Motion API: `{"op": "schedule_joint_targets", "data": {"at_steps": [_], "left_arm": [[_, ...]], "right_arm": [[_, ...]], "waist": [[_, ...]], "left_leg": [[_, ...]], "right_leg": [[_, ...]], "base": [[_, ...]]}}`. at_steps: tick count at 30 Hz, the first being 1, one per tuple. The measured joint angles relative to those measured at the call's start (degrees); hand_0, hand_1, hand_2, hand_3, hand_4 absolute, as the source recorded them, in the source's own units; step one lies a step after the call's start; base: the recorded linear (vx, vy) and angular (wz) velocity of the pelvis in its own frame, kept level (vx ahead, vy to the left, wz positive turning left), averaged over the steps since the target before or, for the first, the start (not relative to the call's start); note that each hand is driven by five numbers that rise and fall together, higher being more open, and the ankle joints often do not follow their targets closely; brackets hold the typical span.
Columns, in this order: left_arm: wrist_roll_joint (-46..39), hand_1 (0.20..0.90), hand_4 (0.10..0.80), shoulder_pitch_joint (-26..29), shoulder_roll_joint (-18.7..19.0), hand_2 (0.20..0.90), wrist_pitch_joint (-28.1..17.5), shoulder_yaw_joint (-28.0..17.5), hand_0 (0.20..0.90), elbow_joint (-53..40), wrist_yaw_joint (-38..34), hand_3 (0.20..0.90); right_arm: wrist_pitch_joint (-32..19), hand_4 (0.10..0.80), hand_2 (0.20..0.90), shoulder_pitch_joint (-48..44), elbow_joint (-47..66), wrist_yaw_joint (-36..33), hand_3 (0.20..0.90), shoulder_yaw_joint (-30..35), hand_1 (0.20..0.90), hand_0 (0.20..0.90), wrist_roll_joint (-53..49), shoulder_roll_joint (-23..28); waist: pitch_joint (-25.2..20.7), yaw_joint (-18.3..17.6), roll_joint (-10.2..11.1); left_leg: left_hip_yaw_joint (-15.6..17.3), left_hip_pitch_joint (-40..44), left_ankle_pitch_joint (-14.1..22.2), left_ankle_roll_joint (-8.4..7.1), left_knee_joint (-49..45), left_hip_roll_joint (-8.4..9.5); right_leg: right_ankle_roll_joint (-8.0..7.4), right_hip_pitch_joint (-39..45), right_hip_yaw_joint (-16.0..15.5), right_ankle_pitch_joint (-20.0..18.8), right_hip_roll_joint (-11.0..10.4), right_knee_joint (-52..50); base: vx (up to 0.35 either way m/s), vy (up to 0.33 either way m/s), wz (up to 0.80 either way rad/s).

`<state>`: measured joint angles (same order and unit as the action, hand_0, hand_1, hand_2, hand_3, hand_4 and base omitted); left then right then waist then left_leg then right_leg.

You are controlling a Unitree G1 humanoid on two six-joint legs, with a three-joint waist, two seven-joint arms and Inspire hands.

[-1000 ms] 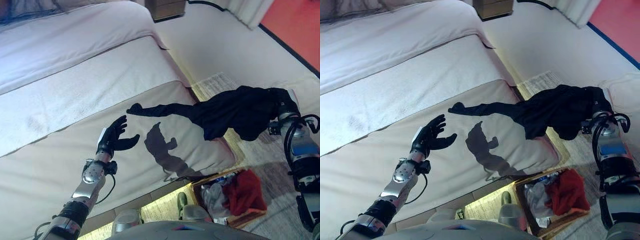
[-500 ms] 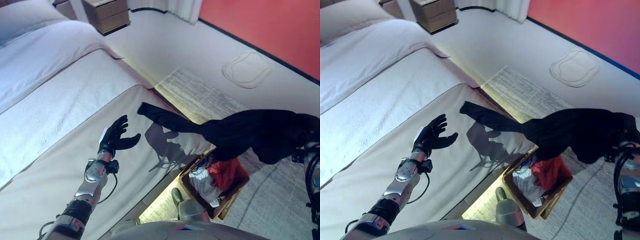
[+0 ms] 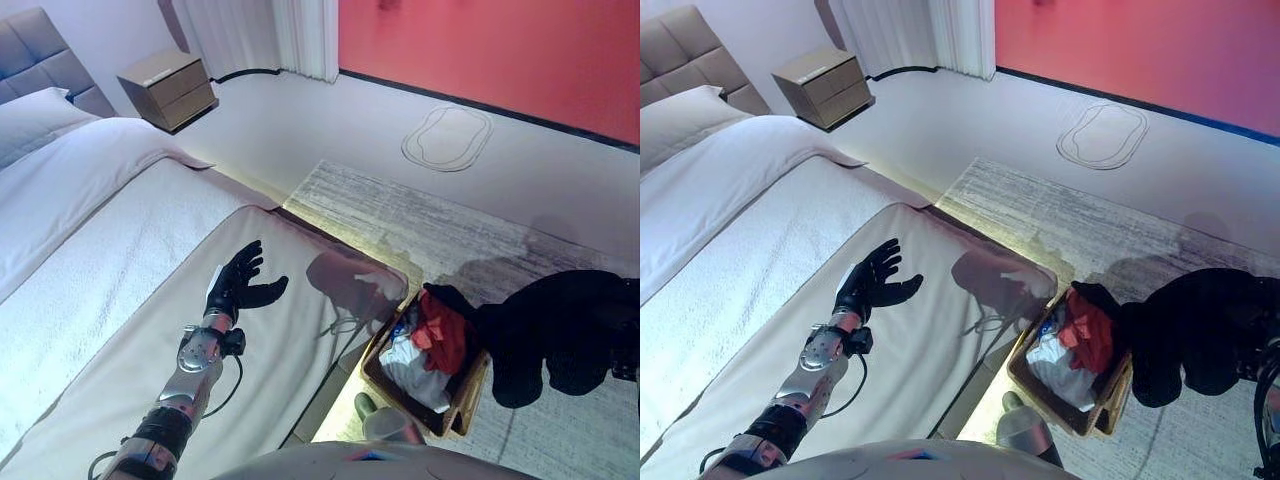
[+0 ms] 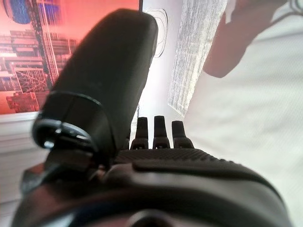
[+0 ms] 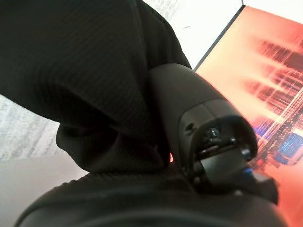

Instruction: Pick up the clothes from the bed and place them into the basket

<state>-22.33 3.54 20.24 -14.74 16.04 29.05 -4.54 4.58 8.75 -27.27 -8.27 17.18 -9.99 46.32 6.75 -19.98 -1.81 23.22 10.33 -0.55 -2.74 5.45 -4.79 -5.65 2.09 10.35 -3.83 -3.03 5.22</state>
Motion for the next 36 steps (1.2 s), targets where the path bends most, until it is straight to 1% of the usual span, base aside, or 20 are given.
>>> {"op": "schedule_joint_targets", "data": {"at_steps": [3, 9, 12, 18, 20, 21, 22, 23, 29, 36], "left_arm": [[0.0, 0.900, 0.800, 0.0, -0.4, 0.900, 1.1, 0.0, 0.900, 0.0, 0.0, 0.900], [0.0, 0.900, 0.800, 0.0, -0.6, 0.900, 1.1, 0.6, 0.900, 0.0, -0.1, 0.900], [0.0, 0.900, 0.800, 0.0, -0.6, 0.900, 1.1, 0.6, 0.900, 0.0, -0.2, 0.900], [0.0, 0.900, 0.800, 0.1, -0.6, 0.900, 1.1, 2.1, 0.900, 0.0, -0.6, 0.900], [0.0, 0.900, 0.800, 0.1, -0.6, 0.900, 1.1, 2.2, 0.900, 0.0, -0.7, 0.900], [0.0, 0.900, 0.800, 0.1, -0.6, 0.900, 1.1, 2.2, 0.900, 0.0, -0.9, 0.900], [0.0, 0.900, 0.800, 0.1, -0.6, 0.900, 1.1, 2.2, 0.900, 0.0, -0.9, 0.900], [0.0, 0.900, 0.800, 0.2, -0.6, 0.900, 1.1, 2.2, 0.900, 0.0, -0.9, 0.900], [0.0, 0.900, 0.800, 0.7, -0.6, 0.900, 1.1, 2.3, 0.900, 0.0, -0.8, 0.900], [0.0, 0.900, 0.800, 1.0, -0.6, 0.900, 1.1, 2.3, 0.900, 0.0, -0.9, 0.900]], "right_arm": [[0.0, 0.100, 0.300, -0.6, 0.0, 1.6, 0.200, -2.3, 0.300, 0.300, 0.2, 0.0], [-0.6, 0.100, 0.300, -2.5, -0.5, 3.5, 0.200, -8.6, 0.300, 0.300, 0.6, -1.2], [-0.7, 0.100, 0.300, -4.9, -2.8, 3.6, 0.200, -9.8, 0.300, 0.300, 0.6, -3.2], [-0.9, 0.100, 0.300, -7.0, -8.4, 3.6, 0.200, -13.7, 0.300, 0.300, 0.6, -3.9], [-0.9, 0.105, 0.305, -7.3, -8.7, 3.6, 0.205, -13.8, 0.305, 0.305, 0.6, -4.8], [-0.9, 0.385, 0.545, -7.8, -9.0, 3.6, 0.485, -14.2, 0.545, 0.545, 0.6, -5.0], [-0.9, 0.800, 0.900, -8.4, -9.7, 3.5, 0.900, -15.1, 0.900, 0.900, 0.7, -5.1], [-0.9, 0.800, 0.900, -9.3, -10.7, 3.5, 0.900, -16.0, 0.900, 0.900, 1.2, -5.3], [-1.3, 0.800, 0.900, -11.6, -16.8, 3.2, 0.900, -16.1, 0.900, 0.900, 2.4, -7.1], [-2.9, 0.800, 0.900, -11.7, -17.9, 1.7, 0.900, -16.1, 0.900, 0.900, 2.4, -7.5]], "waist": [[0.0, 0.1, 0.0], [0.0, 0.9, 0.0], [0.0, 1.4, 0.0], [-0.1, 2.9, -0.4], [0.3, 3.3, -0.5], [0.5, 3.3, -0.6], [0.8, 3.3, -0.7], [1.0, 3.3, -0.7], [1.7, 4.2, -0.8], [1.8, 4.3, -0.8]], "left_leg": [[0.0, 0.0, 0.0, -0.03, 0.0, 0.07], [0.0, -0.1, -0.1, -0.10, 0.0, 0.06], [-0.1, -0.2, -0.1, -0.11, 0.0, 0.07], [-1.0, -0.8, -0.2, -0.16, 0.0, 0.04], [-1.0, -0.8, -0.2, -0.16, 0.0, 0.05], [-1.1, -0.8, -0.2, -0.16, 0.0, 0.07], [-1.1, -0.8, -0.2, -0.16, 0.0, 0.09], [-1.1, -0.8, -0.2, -0.16, 0.0, 0.09], [-1.4, -0.9, -0.2, -0.16, 0.0, 0.03], [-1.5, -0.9, -0.2, -0.16, 0.0, 0.02]], "right_leg": [[0.02, -0.2, 0.0, -0.1, -0.1, 0.0], [0.13, -0.3, -0.1, -0.2, -0.1, 0.0], [0.13, -0.3, -0.2, -0.2, -0.1, 0.0], [0.13, -0.3, -1.4, -0.2, -0.3, 0.0], [0.13, -0.3, -1.5, -0.2, -0.3, 0.0], [0.13, -0.3, -1.5, -0.2, -0.3, 0.0], [0.13, -0.2, -1.5, -0.2, -0.3, 0.0], [0.13, -0.2, -1.5, -0.2, -0.3, 0.0], [0.13, -0.2, -1.7, -0.2, -0.3, 0.0], [0.13, -0.2, -1.8, -0.2, -0.3, 0.0]], "base": [[0.000, 0.000, 0.00], [0.000, 0.000, 0.00], [0.000, 0.000, 0.00], [0.005, -0.012, 0.09], [-0.001, -0.003, 0.02], [0.000, 0.000, 0.00], [0.000, 0.000, 0.00], [0.000, 0.000, 0.00], [0.000, 0.001, 0.01], [0.000, 0.000, 0.00]]}}
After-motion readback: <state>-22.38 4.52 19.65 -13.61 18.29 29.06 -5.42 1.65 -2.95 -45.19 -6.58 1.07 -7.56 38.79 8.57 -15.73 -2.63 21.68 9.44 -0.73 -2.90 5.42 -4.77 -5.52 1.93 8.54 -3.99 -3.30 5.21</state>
